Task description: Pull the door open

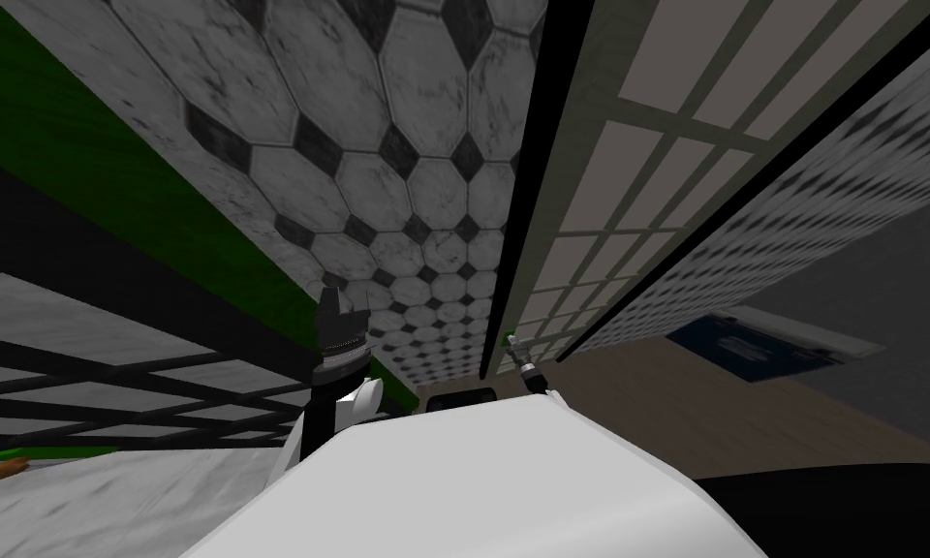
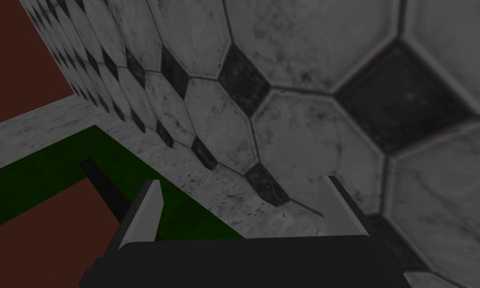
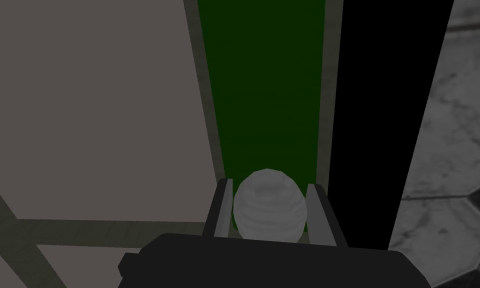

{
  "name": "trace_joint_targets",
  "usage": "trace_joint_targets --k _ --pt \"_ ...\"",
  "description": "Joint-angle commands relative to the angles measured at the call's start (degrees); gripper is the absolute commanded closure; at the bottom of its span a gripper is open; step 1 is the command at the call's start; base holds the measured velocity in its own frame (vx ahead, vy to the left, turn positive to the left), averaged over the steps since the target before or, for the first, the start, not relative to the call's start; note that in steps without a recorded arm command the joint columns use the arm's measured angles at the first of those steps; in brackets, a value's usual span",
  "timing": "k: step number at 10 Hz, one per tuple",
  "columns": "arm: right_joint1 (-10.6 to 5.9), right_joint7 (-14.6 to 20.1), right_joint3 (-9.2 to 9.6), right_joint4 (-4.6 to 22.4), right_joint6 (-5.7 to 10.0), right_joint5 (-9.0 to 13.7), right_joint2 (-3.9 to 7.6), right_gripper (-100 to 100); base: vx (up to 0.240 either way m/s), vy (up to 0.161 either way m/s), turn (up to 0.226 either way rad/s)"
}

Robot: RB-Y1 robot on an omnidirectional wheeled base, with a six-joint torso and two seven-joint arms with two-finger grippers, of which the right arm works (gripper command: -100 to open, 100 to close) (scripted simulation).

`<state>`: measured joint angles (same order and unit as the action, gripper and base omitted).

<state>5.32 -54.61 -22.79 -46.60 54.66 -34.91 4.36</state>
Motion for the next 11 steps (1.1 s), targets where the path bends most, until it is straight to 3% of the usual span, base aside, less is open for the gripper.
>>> trace_joint_targets --k 1,11 --pt "0.02 2.2 0.23 0.0 0.1 0.8 0.26 100 -0.035 -0.014 0.038" --pt "0.66 16.4 2.65 -0.2 -0.29 6.1 1.67 100 -0.036 -0.014 0.048"
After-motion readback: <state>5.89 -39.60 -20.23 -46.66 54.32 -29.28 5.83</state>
